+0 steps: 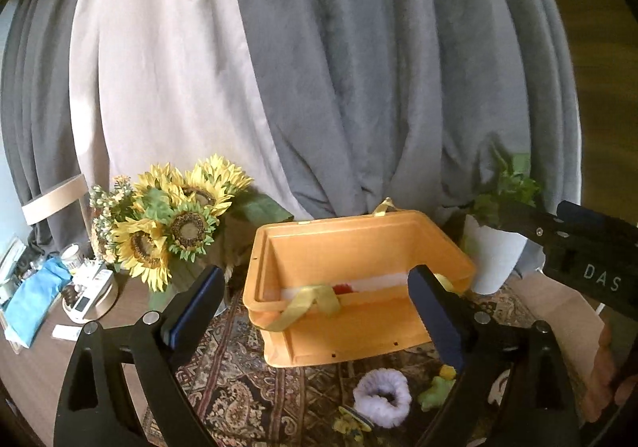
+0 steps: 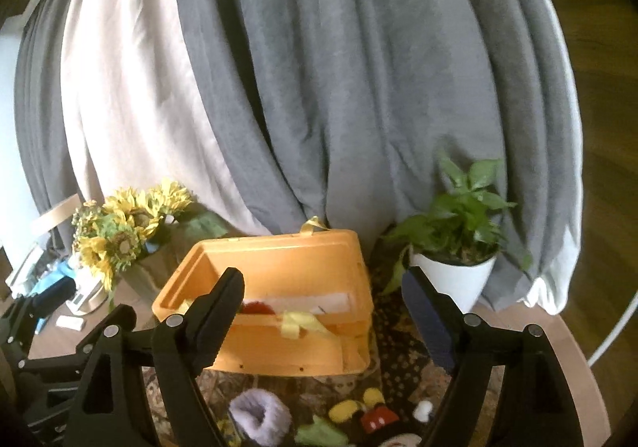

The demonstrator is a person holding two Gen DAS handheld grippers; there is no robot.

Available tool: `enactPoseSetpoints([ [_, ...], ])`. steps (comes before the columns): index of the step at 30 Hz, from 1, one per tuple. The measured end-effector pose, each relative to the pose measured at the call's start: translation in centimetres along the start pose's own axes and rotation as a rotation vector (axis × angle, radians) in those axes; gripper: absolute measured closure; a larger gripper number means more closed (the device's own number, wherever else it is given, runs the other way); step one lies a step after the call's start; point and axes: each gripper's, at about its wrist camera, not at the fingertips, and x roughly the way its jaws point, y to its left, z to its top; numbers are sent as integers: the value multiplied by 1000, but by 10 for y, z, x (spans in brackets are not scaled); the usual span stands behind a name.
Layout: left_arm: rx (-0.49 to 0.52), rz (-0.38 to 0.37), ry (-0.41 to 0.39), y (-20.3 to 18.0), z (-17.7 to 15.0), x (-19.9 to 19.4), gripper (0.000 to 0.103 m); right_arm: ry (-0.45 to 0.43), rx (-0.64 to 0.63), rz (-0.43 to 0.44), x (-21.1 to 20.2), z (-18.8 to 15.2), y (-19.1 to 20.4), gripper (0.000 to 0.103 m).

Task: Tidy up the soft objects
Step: 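Withdraw both tools from the crate toward the remaining toys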

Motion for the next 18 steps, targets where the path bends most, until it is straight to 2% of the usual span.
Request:
enactPoseSetpoints([
  [11,30,-63,-59,-16,-21,-37,8,-4,89,-78,-46,-29,-24,21],
  [18,75,-166,-57,-13,-33,-46,8,31,128,-162,-66,-51,-22,21],
])
